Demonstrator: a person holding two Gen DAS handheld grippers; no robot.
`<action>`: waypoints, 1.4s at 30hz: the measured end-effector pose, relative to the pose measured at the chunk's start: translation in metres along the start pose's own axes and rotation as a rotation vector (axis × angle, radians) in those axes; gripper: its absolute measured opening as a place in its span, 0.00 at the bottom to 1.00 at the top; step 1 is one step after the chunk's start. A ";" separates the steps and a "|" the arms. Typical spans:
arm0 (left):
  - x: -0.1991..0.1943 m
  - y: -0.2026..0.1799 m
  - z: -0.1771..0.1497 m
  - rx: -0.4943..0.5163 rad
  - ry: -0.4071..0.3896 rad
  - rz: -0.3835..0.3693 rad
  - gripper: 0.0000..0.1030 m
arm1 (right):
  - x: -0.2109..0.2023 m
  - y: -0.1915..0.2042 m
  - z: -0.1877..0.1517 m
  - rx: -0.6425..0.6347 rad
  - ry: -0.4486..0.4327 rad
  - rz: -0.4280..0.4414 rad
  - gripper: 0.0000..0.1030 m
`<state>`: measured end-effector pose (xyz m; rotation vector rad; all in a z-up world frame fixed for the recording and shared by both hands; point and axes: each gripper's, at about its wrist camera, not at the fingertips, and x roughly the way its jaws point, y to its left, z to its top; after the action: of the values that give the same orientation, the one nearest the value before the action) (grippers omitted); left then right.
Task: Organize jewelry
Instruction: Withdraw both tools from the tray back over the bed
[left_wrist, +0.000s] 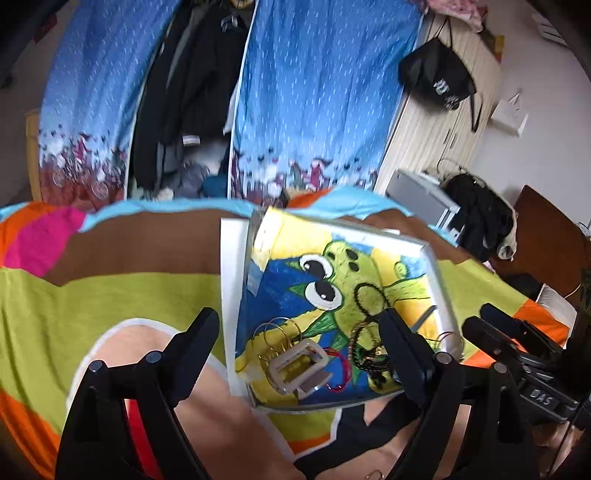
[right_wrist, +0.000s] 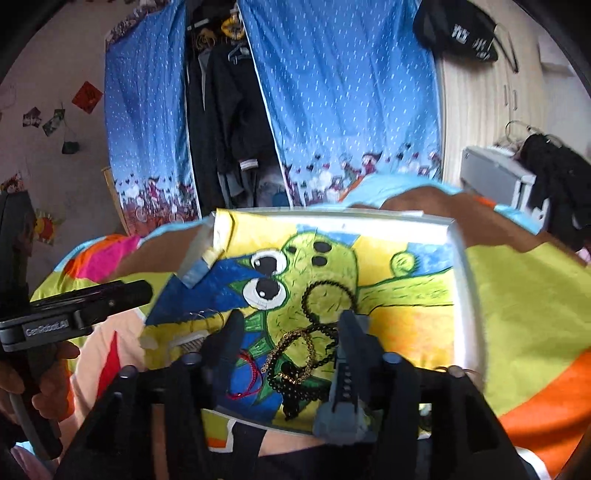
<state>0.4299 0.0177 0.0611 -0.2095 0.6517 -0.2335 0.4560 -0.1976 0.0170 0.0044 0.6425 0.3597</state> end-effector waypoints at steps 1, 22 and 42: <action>-0.010 -0.003 0.000 0.010 -0.013 0.004 0.82 | -0.010 0.002 0.000 0.000 -0.015 0.001 0.63; -0.193 -0.062 -0.063 0.137 -0.222 0.003 0.96 | -0.209 0.044 -0.046 -0.029 -0.288 0.012 1.00; -0.196 -0.069 -0.175 0.195 -0.048 0.006 0.96 | -0.253 0.046 -0.161 0.057 -0.153 -0.030 1.00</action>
<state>0.1600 -0.0140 0.0556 -0.0255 0.5781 -0.2835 0.1590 -0.2550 0.0407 0.0763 0.5006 0.3090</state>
